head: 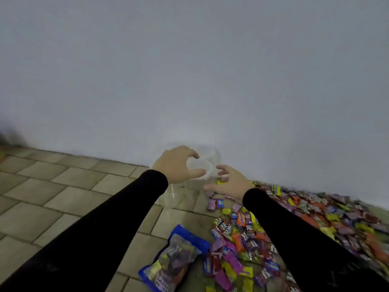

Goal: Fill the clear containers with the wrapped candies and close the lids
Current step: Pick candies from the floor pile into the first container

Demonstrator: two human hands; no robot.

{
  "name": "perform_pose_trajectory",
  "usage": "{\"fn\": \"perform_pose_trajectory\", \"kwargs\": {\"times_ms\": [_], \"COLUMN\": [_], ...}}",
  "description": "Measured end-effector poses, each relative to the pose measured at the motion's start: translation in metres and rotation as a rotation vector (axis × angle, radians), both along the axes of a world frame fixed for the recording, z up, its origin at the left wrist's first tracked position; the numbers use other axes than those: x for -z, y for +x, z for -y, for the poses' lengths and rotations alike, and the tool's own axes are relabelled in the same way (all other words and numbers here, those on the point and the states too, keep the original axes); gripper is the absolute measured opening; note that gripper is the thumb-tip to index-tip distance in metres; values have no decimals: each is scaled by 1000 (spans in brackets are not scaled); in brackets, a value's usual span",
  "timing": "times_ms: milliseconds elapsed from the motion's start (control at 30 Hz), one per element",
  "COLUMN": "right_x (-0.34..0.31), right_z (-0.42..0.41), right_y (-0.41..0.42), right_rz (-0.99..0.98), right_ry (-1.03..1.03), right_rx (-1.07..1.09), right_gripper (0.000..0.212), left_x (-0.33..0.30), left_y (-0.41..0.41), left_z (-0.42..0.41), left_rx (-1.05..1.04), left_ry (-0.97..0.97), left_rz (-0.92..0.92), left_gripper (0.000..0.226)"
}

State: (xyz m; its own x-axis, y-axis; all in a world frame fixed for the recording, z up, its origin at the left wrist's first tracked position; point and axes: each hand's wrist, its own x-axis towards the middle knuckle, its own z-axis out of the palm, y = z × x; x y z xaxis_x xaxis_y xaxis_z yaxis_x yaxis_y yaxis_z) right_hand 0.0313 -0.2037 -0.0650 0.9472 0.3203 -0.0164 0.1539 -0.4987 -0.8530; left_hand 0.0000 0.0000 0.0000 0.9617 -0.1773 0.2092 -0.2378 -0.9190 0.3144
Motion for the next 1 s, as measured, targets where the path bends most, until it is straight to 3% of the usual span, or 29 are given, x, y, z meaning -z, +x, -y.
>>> {"fn": "perform_pose_trajectory", "kwargs": {"times_ms": [200,300,433,700,833,1000], "right_x": [27,37,42,30,11,-1], "right_z": [-18,-26,-32,-29,-18,2], "right_y": [8,12,14,9,-6,-36], "right_rz": [-67,-52,-5,43,130,209], "right_ry": [76,110,136,132,158,216], "right_rx": [-9,-20,-21,-35,-6,88], "right_gripper": [107,99,83,74,63,87], "left_x": [26,38,46,37,22,3], "left_y": [16,26,30,27,14,-10], "left_z": [7,5,5,7,18,51], "left_rx": [38,46,70,102,133,175], "left_ry": [162,208,150,101,-87,-211], "left_rz": [104,129,162,165,214,261], "left_gripper": [79,86,85,83,75,74]}}
